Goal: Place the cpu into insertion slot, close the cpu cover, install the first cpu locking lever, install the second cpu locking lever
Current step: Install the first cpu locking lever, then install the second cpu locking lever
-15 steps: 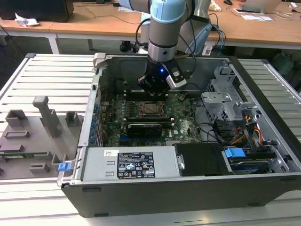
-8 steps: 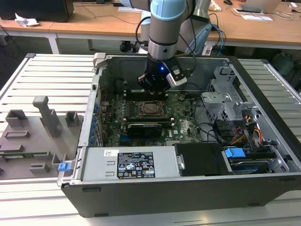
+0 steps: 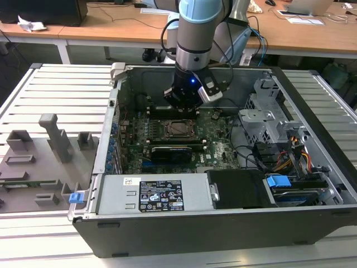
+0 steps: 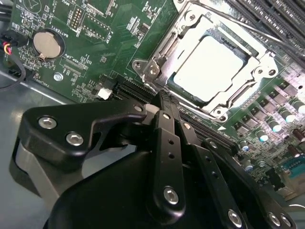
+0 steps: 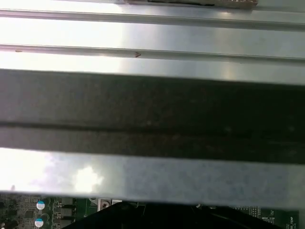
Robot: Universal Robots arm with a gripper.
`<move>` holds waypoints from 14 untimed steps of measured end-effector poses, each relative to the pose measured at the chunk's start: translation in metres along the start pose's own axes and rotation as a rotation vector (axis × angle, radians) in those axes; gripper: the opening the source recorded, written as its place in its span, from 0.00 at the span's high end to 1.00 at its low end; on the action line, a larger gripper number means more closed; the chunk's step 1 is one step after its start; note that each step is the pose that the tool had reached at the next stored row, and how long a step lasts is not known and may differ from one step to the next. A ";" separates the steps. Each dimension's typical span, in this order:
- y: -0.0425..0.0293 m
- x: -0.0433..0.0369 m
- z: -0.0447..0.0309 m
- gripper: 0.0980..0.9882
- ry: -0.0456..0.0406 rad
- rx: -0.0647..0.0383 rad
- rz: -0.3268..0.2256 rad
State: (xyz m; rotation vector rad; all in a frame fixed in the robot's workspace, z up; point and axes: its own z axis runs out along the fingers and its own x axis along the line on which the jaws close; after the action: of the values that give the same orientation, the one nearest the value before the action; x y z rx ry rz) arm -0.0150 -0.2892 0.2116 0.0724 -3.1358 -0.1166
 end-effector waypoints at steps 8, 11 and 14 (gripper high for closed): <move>-0.0030 0.0001 -0.0002 0.99 0.0000 0.000 0.000; -0.0044 0.0002 -0.0004 0.99 0.0000 0.000 0.000; -0.0082 0.0004 -0.0006 0.99 0.0000 0.000 0.000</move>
State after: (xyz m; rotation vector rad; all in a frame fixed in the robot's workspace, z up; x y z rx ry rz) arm -0.0150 -0.2974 0.2116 0.0723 -3.1358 -0.1166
